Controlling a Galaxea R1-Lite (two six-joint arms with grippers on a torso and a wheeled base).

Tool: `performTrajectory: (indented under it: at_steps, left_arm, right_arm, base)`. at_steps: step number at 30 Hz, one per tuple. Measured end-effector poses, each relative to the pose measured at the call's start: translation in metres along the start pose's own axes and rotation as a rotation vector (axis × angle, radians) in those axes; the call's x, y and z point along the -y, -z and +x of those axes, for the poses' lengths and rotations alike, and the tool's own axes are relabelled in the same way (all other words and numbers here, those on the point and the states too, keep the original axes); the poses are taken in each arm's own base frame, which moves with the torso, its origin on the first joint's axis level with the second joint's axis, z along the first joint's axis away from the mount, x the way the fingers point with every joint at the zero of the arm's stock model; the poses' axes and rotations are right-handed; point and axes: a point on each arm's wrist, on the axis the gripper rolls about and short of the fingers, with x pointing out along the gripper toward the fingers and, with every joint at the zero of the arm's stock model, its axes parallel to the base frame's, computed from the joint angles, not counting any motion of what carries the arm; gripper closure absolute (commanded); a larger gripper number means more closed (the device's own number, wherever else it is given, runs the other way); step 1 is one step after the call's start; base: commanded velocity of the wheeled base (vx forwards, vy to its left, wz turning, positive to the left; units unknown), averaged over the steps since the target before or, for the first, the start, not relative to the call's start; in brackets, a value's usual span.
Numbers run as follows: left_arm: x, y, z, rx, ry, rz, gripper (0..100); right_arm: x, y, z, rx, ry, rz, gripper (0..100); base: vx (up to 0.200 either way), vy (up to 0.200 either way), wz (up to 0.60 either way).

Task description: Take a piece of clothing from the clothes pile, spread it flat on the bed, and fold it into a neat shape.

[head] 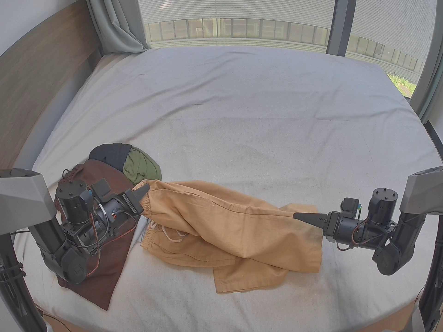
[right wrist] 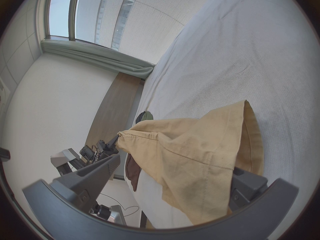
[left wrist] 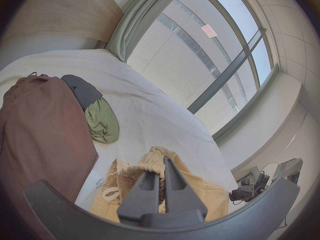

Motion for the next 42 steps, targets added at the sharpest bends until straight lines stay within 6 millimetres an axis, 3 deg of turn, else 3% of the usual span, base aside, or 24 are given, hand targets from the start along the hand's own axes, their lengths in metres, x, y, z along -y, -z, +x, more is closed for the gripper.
performTrajectory:
  at_steps: [9, 10, 26, 33, 42]
  left_arm:
    - [0.0, 0.0, 0.0, 0.001, 0.0, 0.0, 100]
    - [0.0, 0.0, 0.0, 0.001, 0.0, 0.0, 100]
    - [0.001, -0.001, 0.001, -0.008, 0.027, -0.001, 100]
    - [0.004, -0.005, 0.002, 0.0, 0.048, 0.003, 100]
    - [0.017, -0.021, 0.002, 0.03, 0.146, 0.023, 100]
  right_arm:
    - [0.001, -0.004, 0.003, 0.012, -0.007, 0.02, 0]
    - [0.001, -0.004, 0.003, 0.011, -0.007, 0.019, 100]
    - [0.0, -0.005, 0.003, 0.015, -0.01, 0.018, 100]
    - [-0.012, -0.01, 0.0, 0.031, -0.035, 0.016, 100]
    - [-0.042, -0.024, -0.012, 0.083, -0.102, -0.044, 100]
  base:
    - [0.0, 0.0, 0.0]
    - [0.0, 0.0, 0.0]
    - [0.0, 0.0, 0.0]
    - [0.0, 0.0, 0.0]
    - [0.0, 0.0, 0.0]
